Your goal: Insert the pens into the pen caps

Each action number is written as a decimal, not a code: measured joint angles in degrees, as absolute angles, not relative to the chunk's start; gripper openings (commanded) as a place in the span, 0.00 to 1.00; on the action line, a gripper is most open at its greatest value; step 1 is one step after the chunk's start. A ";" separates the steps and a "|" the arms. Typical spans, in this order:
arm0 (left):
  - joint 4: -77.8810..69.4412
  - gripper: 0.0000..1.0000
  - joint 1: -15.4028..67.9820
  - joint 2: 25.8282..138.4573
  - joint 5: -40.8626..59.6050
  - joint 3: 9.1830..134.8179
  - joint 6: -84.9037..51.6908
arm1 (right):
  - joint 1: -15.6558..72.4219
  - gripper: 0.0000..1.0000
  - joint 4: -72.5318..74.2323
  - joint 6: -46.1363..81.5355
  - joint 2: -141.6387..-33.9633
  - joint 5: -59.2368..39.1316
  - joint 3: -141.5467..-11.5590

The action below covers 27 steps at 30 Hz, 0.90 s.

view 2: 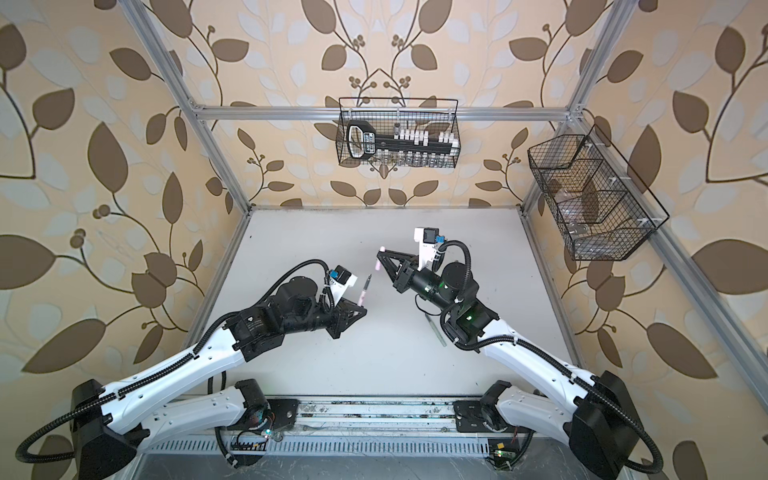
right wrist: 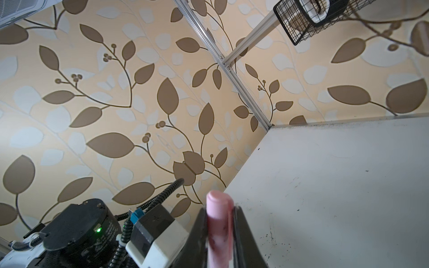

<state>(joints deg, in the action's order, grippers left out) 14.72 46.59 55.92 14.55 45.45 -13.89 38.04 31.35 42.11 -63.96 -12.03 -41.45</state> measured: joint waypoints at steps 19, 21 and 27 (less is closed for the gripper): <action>14.87 0.15 46.59 54.48 13.26 45.45 -13.72 | 39.40 0.17 34.00 43.70 -66.85 -12.64 -42.06; 14.87 0.15 46.59 54.46 13.10 45.45 -13.69 | 39.40 0.17 33.89 43.68 -66.83 -12.78 -42.61; 14.90 0.15 46.59 54.48 13.04 45.45 -13.63 | 39.57 0.17 33.65 43.75 -66.83 -14.17 -43.62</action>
